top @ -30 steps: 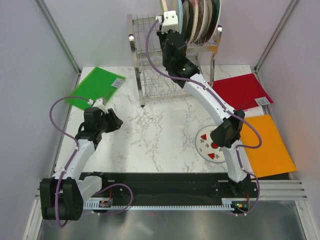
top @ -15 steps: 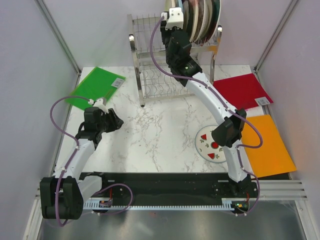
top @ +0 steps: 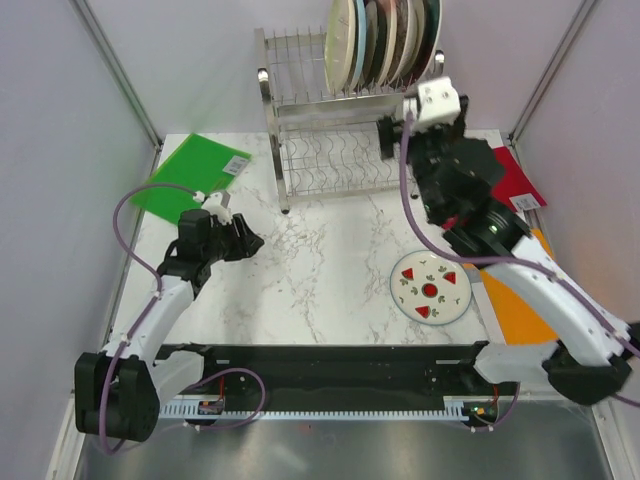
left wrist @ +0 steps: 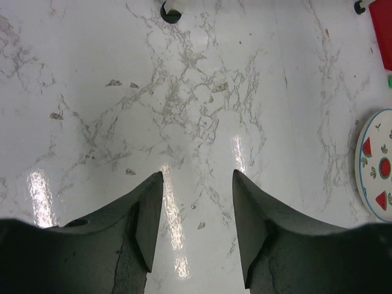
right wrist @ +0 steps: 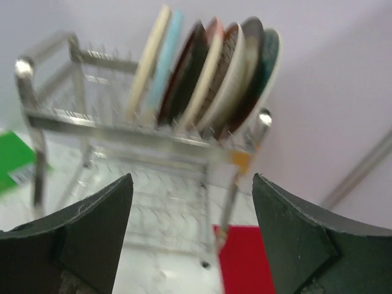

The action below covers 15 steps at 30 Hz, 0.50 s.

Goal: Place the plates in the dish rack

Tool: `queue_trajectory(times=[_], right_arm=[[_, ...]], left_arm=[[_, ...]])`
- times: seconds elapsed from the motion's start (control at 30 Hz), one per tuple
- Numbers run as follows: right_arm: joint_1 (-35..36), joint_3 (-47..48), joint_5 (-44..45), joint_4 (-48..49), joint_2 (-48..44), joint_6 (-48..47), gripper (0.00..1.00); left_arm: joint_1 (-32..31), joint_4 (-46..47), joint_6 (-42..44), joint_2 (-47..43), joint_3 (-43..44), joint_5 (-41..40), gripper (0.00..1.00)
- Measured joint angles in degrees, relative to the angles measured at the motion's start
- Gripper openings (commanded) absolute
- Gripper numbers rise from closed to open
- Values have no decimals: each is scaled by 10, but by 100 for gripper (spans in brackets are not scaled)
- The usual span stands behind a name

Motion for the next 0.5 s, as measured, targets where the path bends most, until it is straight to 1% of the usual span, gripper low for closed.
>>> queue_trajectory(times=[0.07,0.1,0.13,0.17,0.2,0.27,0.3,0.33,0.37,0.4,0.43,0.5], right_arm=[[-10,-74,-11,-50,-73,-35,84],[-17,-112,-22,-92,-108,-49,82],[-23,-133,-30,-130,-123,-56,72],[-36,-151,-52,-179,-128,-60,69],[-51,-164,-79,-223,-121,-61,68],[-110,-188,-156,-318,-79,-53,69],[-123,-205,-191,-350,-66,-52,69],[-148,-220,-210,-374,-37,-52,65],[-165,-251,-247,-405,-18,-57,58],[-171,-273,-269,-430,-12,-61,54],[-173,-299,-294,-458,-10,-67,45],[-170,-341,-342,-502,-17,-83,43]], left_arm=[[0,0,0,-10,0,-2,55],[0,0,0,-16,0,-2,55],[0,0,0,-20,0,-2,54],[0,0,0,-25,0,-2,54],[0,0,0,-30,0,-2,54],[0,0,0,-37,0,-2,54],[0,0,0,-41,0,-2,54],[0,-1,0,-43,0,-2,54],[0,-2,0,-45,-1,-2,53],[0,-3,0,-48,-1,-2,54],[0,-4,0,-50,-1,-2,53],[0,-7,1,-52,-2,-2,53]])
